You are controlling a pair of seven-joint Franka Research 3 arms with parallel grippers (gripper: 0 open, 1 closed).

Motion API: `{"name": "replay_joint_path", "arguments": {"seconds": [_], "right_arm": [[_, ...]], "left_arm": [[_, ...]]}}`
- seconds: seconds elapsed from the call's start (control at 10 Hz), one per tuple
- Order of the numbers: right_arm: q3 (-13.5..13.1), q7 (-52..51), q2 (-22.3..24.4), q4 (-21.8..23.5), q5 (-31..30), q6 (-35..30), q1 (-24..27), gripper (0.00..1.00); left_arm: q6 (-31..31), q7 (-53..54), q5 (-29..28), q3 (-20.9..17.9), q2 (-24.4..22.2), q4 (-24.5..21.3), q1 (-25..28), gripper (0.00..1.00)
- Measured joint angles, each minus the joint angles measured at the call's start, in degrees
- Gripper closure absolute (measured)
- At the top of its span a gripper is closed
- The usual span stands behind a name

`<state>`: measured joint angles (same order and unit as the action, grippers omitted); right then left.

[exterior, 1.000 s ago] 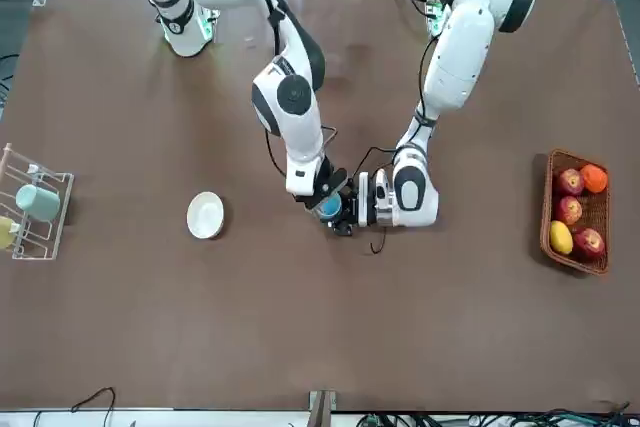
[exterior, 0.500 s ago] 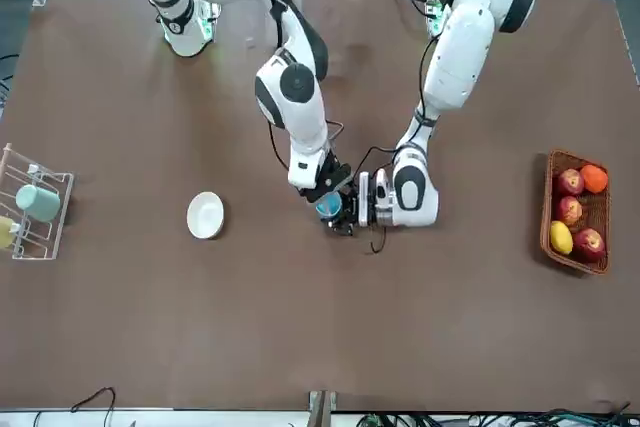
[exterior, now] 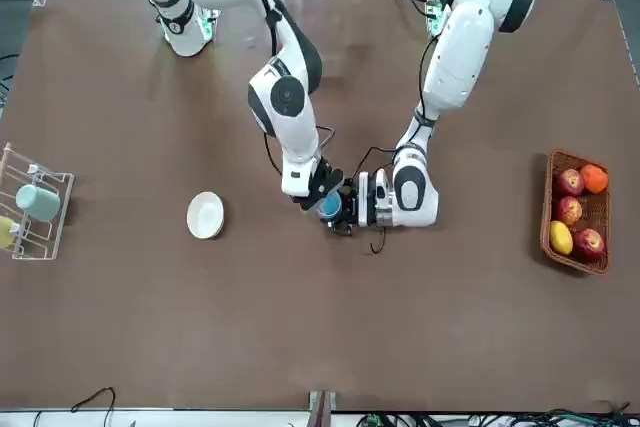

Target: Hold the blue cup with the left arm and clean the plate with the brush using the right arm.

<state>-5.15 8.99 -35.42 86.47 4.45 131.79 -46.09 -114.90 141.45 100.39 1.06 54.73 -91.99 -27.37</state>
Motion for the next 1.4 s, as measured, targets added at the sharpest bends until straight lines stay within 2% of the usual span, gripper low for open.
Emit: {"name": "replay_joint_path", "arguments": {"seconds": [0.4,0.6,0.7,0.9,1.1,1.4], "right_arm": [[-0.46,3.73,1.91,-1.35,2.43,-0.33,0.63,0.95],[-0.57,4.00,2.69,-1.81,3.49,-0.15,3.46,0.95],[-0.59,4.06,3.90,-1.68,5.82,-0.43,5.38,0.95],[-0.74,4.78,7.44,-0.14,15.63,-2.50,9.04,0.95],[-0.90,5.55,11.82,2.74,23.91,-7.52,14.71,0.95],[-0.87,5.69,15.30,7.64,29.06,-13.45,25.52,0.95]], "left_arm": [[0.01,0.00,0.00,-0.06,0.00,-0.17,0.01,0.30],[0.04,0.00,0.00,-0.03,0.00,-0.29,-0.01,0.30],[0.06,0.00,0.00,-0.01,0.00,-0.30,-0.04,0.30],[0.07,0.00,0.00,0.00,0.00,-0.32,-0.05,0.30],[0.08,0.00,0.00,0.00,0.00,-0.35,-0.07,0.30],[0.09,0.00,0.00,0.01,0.00,-0.46,-0.09,0.31]]}}
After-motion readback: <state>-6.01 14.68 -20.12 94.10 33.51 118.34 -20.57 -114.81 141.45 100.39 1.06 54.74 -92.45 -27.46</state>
